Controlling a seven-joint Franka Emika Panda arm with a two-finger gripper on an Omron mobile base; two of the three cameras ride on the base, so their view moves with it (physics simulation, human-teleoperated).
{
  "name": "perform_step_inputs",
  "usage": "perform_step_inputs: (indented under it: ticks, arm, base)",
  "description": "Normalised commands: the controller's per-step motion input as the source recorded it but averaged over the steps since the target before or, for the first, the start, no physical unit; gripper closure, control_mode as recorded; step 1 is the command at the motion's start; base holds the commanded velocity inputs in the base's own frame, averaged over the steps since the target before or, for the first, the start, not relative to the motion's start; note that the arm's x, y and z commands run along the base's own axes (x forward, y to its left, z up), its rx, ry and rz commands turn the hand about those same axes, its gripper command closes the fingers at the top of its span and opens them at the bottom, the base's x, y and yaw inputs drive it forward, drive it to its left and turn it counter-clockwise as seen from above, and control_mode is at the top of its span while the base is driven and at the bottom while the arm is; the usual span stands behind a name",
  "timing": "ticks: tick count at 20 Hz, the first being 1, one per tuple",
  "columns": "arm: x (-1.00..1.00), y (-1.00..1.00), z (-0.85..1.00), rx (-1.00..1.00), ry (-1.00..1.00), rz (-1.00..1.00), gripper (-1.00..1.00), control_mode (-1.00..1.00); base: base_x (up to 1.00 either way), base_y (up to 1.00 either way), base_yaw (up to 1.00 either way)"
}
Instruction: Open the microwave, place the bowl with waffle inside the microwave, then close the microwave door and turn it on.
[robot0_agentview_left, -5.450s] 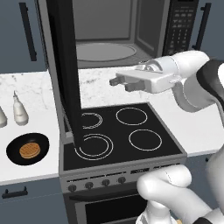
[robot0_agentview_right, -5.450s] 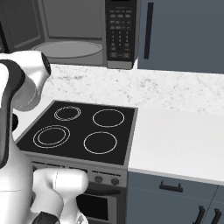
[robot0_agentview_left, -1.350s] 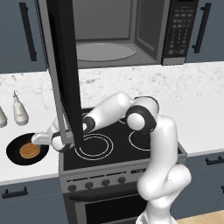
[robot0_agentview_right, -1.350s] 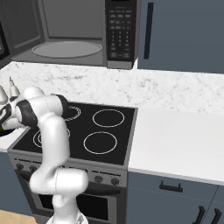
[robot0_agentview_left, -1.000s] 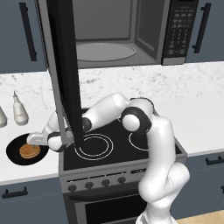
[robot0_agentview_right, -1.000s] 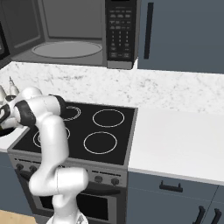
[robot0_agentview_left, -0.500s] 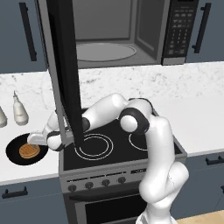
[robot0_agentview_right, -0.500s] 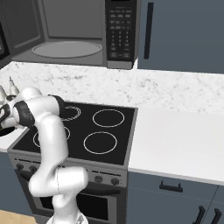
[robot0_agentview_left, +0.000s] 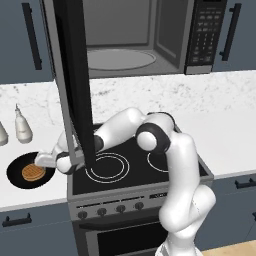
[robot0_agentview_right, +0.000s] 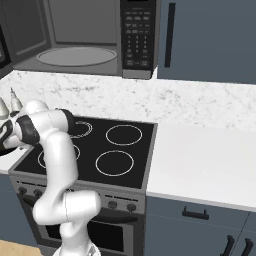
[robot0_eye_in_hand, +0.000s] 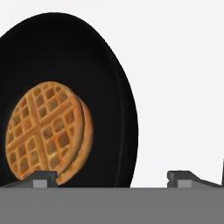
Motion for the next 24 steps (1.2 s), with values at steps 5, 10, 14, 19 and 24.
perform_step_inputs:
  ticks: [5,10,14,19,24]
  arm:
    - [0.05,0.00,-0.09,-0.01,0.00,-0.01,-1.00,-1.00]
    - [0.00,0.00,0.00,0.00,0.00,0.00,-1.00,-1.00]
    - [0.00,0.00,0.00,0.00,0.00,0.00,1.00,-1.00]
    - [0.00,0.00,0.00,0.00,0.00,0.00,1.00,-1.00]
    - [0.00,0.00,0.00,0.00,0.00,0.00,1.00,-1.00]
  base:
    - [0.00,0.00,0.00]
    - [0.00,0.00,0.00]
    - [0.00,0.00,0.00]
    - [0.00,0.00,0.00]
    - [0.00,0.00,0.00]
